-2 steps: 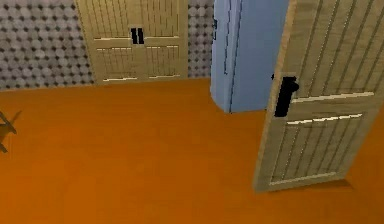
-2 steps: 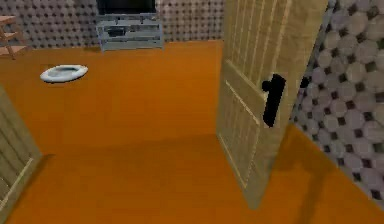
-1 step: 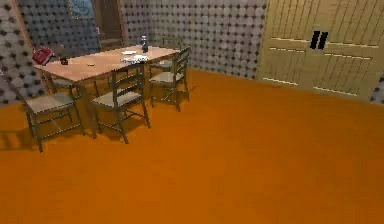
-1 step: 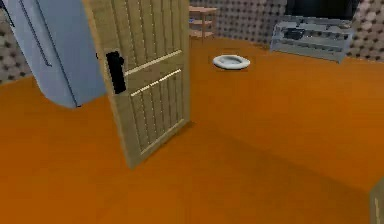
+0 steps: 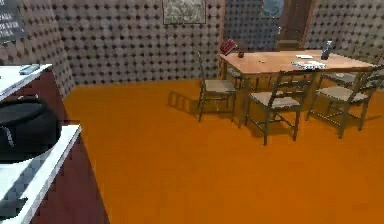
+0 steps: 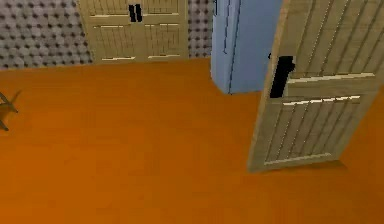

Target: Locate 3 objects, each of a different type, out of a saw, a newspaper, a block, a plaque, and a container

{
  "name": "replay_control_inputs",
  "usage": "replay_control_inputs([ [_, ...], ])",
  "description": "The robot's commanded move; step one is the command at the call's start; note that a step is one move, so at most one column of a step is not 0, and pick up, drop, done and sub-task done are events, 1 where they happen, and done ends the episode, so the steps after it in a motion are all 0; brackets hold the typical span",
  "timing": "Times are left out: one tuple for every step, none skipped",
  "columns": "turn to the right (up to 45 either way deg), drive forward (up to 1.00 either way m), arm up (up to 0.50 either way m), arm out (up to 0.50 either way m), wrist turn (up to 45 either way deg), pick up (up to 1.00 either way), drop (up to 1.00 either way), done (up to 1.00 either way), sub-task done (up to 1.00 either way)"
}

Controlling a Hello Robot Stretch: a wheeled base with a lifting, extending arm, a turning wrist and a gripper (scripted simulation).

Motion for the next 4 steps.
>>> replay_control_inputs([
  [-45.0,0.00,0.00,0.00,0.0,0.00,0.00,0.00,0.00],
  [-27.0,0.00,0.00,0.00,0.0,0.00,0.00,0.00,0.00],
  [0.0,0.00,0.00,0.00,0.0,0.00,0.00,0.00,1.00],
  [45.0,0.00,0.00,0.00,0.0,0.00,0.00,0.00,0.00],
])
